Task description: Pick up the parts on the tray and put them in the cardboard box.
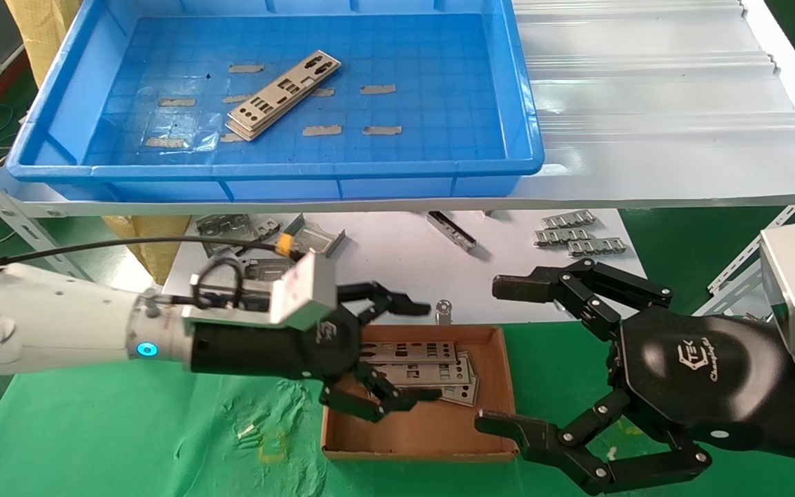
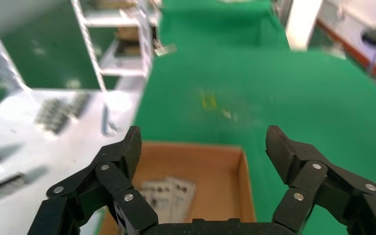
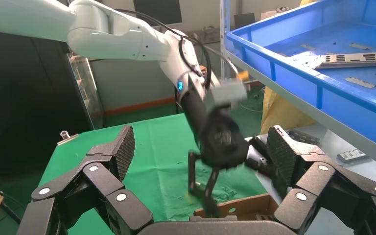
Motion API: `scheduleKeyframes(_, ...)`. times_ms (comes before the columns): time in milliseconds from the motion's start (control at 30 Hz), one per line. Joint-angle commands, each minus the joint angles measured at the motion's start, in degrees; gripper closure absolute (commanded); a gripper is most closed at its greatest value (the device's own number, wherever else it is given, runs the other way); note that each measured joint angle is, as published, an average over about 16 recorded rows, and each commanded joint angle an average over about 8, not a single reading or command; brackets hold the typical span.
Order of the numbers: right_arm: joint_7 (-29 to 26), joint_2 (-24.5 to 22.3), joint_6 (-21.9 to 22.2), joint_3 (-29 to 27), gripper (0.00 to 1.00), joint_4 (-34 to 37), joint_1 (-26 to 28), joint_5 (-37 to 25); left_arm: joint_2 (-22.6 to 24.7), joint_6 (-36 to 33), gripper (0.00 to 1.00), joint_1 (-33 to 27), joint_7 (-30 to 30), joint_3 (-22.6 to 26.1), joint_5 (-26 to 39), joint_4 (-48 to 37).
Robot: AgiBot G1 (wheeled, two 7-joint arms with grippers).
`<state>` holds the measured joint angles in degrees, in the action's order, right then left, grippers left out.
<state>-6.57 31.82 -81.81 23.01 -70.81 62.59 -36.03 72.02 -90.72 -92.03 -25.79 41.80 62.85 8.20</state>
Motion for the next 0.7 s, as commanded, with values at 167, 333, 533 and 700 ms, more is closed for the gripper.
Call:
scheduleKeyframes(167, 0.0, 0.0, 0.0, 0.0, 0.00, 0.0, 0.0, 0.0, -0.9, -2.2, 0.00, 0.3, 0.8, -1.0, -1.9, -0.5)
scheduleKeyframes(333, 0.0, 0.0, 0.0, 0.0, 0.00, 0.0, 0.0, 0.0, -1.2, -1.5, 0.00, 0.6, 1.1, -1.0, -1.6, 0.4)
scheduleKeyframes(533, 0.0, 0.0, 0.0, 0.0, 0.00, 0.0, 0.0, 0.0, -3.9, -1.0, 0.00, 2.9, 3.8, -2.9, -3.1, 5.3)
scheduleKeyframes(700, 0.0, 0.0, 0.0, 0.0, 0.00, 0.0, 0.0, 0.0, -6.9, -0.5, 0.00, 5.4, 6.8, -5.0, -4.7, 10.8)
